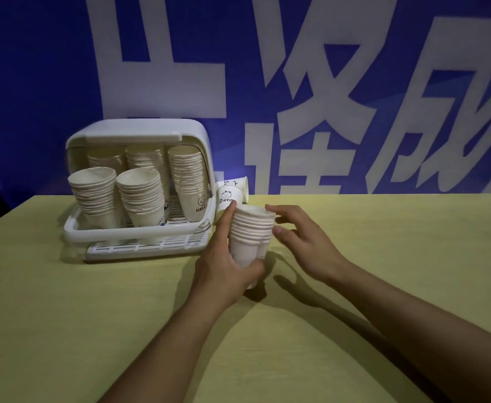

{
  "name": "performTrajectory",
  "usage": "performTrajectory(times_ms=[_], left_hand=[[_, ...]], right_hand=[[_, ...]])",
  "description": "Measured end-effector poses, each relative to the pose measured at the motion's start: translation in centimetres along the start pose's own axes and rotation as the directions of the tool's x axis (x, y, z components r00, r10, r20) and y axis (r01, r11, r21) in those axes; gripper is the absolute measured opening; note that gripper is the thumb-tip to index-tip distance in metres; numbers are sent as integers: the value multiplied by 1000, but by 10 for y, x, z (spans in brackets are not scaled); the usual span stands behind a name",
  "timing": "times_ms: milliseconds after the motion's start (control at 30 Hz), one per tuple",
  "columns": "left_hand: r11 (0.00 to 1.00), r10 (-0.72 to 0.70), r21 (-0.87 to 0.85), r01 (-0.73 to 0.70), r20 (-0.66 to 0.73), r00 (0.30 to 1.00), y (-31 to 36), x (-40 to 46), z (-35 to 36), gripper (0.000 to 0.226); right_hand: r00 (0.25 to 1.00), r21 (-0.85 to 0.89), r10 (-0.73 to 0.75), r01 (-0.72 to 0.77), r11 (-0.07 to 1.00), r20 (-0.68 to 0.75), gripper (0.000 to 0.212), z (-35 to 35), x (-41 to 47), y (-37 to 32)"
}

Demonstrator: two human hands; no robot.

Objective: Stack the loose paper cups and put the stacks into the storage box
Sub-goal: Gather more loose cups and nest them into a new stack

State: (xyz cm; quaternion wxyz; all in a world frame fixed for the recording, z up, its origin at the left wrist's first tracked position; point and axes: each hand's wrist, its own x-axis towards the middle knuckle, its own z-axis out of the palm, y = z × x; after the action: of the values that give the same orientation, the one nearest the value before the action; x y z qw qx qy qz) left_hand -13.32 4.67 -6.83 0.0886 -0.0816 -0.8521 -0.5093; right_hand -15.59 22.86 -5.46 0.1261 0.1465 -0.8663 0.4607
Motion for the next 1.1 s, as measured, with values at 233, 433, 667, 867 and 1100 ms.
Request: performTrajectory(times_ms=[233, 433, 667, 867, 1100], left_hand=[[980, -190, 26, 196, -157, 969, -5, 11, -4, 98], [975, -191, 79, 207, -178, 965, -6, 12, -4, 100], [973, -170, 118, 199, -218, 961, -9, 14, -7, 99], [971, -166, 132, 199, -225, 960, -10, 15, -7, 100], [988, -107, 102, 119, -111, 988, -3, 9, -3, 106]], right_hand=[[962, 40, 224, -220, 975, -154, 31, 21, 87, 16], [947, -36, 315, -317, 948, -60, 57, 64, 142, 29], [907, 95, 419, -421, 902, 40, 72, 83, 157, 34], [910, 297, 415, -398, 868, 7, 68, 67, 148, 33], [961, 420, 215, -126, 899, -172, 69, 9, 108, 3]])
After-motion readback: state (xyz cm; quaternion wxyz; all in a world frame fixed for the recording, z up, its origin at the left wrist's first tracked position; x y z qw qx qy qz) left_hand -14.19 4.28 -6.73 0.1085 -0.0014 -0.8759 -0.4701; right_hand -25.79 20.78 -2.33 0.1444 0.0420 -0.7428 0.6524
